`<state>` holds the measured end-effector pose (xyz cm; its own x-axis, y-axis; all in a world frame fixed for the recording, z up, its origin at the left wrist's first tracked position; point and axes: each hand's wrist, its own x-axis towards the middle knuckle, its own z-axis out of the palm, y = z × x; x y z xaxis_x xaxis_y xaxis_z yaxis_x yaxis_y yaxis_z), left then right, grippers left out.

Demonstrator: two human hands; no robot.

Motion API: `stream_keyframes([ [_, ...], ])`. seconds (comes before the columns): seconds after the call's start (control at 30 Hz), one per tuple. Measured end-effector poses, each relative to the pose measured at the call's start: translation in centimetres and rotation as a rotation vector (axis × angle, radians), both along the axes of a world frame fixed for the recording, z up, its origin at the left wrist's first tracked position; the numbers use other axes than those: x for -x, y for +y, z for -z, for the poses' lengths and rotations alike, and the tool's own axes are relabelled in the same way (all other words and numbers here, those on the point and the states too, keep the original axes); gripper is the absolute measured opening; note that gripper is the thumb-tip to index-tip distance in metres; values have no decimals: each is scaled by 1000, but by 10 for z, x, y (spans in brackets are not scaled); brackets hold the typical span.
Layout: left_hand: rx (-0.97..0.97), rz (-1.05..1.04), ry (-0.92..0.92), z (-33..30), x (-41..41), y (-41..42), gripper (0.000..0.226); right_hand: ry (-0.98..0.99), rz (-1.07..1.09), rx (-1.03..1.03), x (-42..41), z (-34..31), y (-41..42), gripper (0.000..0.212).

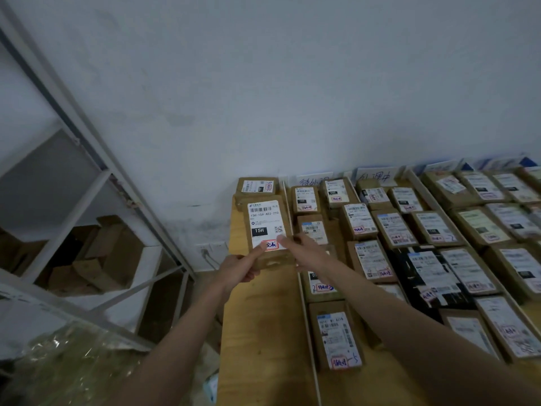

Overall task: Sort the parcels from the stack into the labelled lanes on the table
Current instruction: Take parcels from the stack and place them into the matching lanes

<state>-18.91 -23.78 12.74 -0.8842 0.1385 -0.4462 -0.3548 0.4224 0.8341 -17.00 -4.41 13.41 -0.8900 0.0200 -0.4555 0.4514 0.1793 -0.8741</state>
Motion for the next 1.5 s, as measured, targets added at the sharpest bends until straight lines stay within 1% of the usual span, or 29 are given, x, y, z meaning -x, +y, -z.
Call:
stream_keyframes([
  [0.07,20,29,-5,-1,-4,4,52,22,47,3,-6,2,1,64],
  [0.1,50,57,-13,-2,-6,5,55,33,75,20,-10,0,1,58],
  [0.17,92,81,-18,-8,-9,4,69,48,119,56,-16,-4,5,49],
  [0.23,152,82,15,-13,-11,2,76,55,137,52,-23,-8,10,41],
  [0.3,294,110,109,-19,-13,-4,74,62,150,29,-33,-11,15,33],
  [0.33,394,139,167,-23,-14,-8,75,58,163,15,-38,-12,18,35],
  [0.4,576,196,266,-25,-15,-17,88,44,181,-4,-49,-14,23,41],
  [0.43,641,218,310,-26,-16,-21,89,43,190,-4,-56,-17,24,40],
  [0.53,789,285,448,-31,-31,-22,70,28,234,-25,-80,-25,30,33],
  [0.63,886,347,548,-35,-52,-10,63,8,273,-44,-106,-20,41,39],
  [0.7,904,389,583,-33,-65,1,61,-3,300,-54,-125,-15,50,44],
  [0.73,902,409,589,-30,-72,8,60,-4,317,-55,-136,-15,54,44],
  [0.83,875,474,597,-20,-93,29,58,-5,372,-52,-165,-13,68,32],
  [0.93,863,532,601,-13,-111,51,56,-33,402,-76,-189,-7,90,44],
  [1.07,872,596,644,-11,-131,85,55,-50,463,-75,-218,-2,123,49],
  [1.17,884,648,681,-12,-141,115,54,-32,509,-42,-239,-6,147,41],
  [1.23,885,680,702,-14,-148,141,55,-20,543,-28,-254,-8,168,36],
  [1.33,865,712,725,-16,-165,190,54,8,559,-45,-279,-10,207,36],
  [1.5,802,751,746,-7,-206,292,55,12,621,-46,-331,-8,300,36],
])
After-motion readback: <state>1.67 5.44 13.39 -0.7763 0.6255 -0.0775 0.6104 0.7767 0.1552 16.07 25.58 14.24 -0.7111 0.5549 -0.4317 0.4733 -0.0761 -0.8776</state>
